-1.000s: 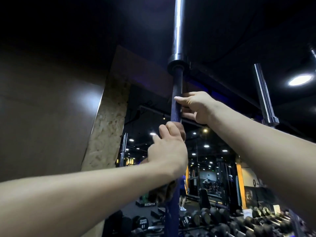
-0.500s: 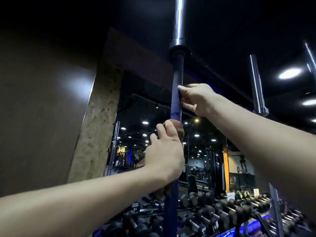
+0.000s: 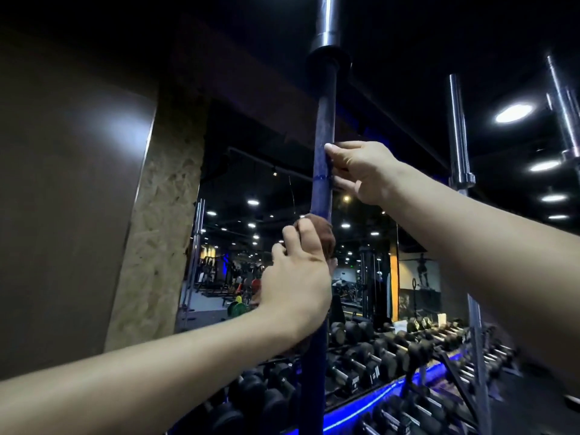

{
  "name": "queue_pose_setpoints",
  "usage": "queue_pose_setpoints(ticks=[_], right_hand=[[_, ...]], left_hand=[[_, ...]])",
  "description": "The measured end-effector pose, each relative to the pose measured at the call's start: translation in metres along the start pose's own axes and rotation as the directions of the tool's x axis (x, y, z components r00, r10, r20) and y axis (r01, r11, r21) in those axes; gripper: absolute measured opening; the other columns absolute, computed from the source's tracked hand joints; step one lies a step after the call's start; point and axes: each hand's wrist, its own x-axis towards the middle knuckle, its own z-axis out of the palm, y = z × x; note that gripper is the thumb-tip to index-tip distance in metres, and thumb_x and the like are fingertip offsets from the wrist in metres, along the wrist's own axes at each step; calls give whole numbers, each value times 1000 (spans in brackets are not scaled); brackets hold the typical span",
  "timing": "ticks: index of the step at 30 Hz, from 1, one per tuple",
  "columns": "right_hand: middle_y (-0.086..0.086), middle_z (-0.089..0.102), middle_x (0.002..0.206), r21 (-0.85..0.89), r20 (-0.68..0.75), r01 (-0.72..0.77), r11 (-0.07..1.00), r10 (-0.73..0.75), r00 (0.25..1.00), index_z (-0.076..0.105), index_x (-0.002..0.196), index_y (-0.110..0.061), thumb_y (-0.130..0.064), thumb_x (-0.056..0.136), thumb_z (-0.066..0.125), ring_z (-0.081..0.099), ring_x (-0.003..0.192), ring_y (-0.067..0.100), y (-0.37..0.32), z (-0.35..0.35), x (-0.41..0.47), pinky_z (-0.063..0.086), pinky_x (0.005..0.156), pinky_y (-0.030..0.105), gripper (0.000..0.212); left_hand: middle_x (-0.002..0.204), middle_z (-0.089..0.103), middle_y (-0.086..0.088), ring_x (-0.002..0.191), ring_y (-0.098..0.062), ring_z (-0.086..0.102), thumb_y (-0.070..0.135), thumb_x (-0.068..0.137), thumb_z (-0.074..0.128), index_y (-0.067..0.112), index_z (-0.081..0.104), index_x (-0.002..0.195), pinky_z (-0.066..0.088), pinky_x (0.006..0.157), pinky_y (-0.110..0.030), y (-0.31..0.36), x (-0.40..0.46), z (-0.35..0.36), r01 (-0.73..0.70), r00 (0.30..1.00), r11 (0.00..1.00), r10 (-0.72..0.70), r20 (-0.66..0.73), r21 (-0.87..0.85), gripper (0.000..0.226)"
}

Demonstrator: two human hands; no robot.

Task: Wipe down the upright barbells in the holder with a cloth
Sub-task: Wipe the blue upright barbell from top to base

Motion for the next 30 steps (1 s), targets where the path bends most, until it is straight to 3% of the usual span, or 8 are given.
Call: queue_pose_setpoints(ticks=[2,8,13,17,22,25,27,30], right_hand=[[2,62,81,-34,3,11,999,-10,1000,64,101,-12,-15,92,62,57,83,15,-1,0,-1,55,87,32,10],[7,66,92,-73,30,3,997,-1,1000,66,111,-10,-21,92,63,63,84,18,8,1,-3,58,74,32,22],[5,63,81,-37,44,-26,999,27,999,66,97,-10,-20,91,64,60,79,18,15,1,-2,57,82,35,13],[2,61,74,-39,85,-33,999,36,996,61,80,-12,-20,90,65,60,68,13,8,-5,-2,58,65,29,13],[7,65,81,-167,177,-25,986,55,983,61,95,-6,-19,93,61,64,67,15,-1,-6,7,51,45,21,14],[7,63,81,-165,179,-32,986,62,982,61,87,-7,-19,92,63,62,67,14,1,-4,14,53,46,22,13],[8,63,79,-151,174,-42,988,69,982,60,82,-7,-20,91,64,62,67,15,5,-4,19,54,47,23,16],[6,60,73,-148,179,-34,988,60,982,58,78,-9,-23,92,63,59,60,13,15,-4,21,50,45,22,20]], left_hand=[[137,22,-14,118,-31,41,41,99,33,9,3,142,46,81,-40,1,8,-4,4,999,1000,-5,-40,-8,62],[131,33,-13,115,-35,46,35,97,45,9,23,133,35,71,-41,10,75,-24,54,975,984,-89,-202,-173,50],[137,21,-18,115,-35,41,33,101,35,7,7,140,41,68,-41,10,43,-4,63,969,997,-53,-243,36,54],[142,11,-18,121,-34,33,41,101,26,7,-10,143,43,81,-40,11,-4,4,46,996,983,-33,-78,177,65],[135,29,-14,122,-34,42,35,98,44,6,16,138,37,75,-39,24,38,-19,166,973,985,-155,-170,50,58],[131,32,-13,119,-35,44,24,93,52,8,24,130,33,74,-39,32,73,-31,201,954,980,-199,-223,-17,48],[131,30,-15,116,-36,44,20,94,48,7,24,129,32,71,-39,33,75,-25,210,938,978,-199,-283,10,44],[132,25,-16,110,-35,43,34,100,33,7,17,131,36,65,-39,25,39,1,187,946,970,-136,-294,155,44]])
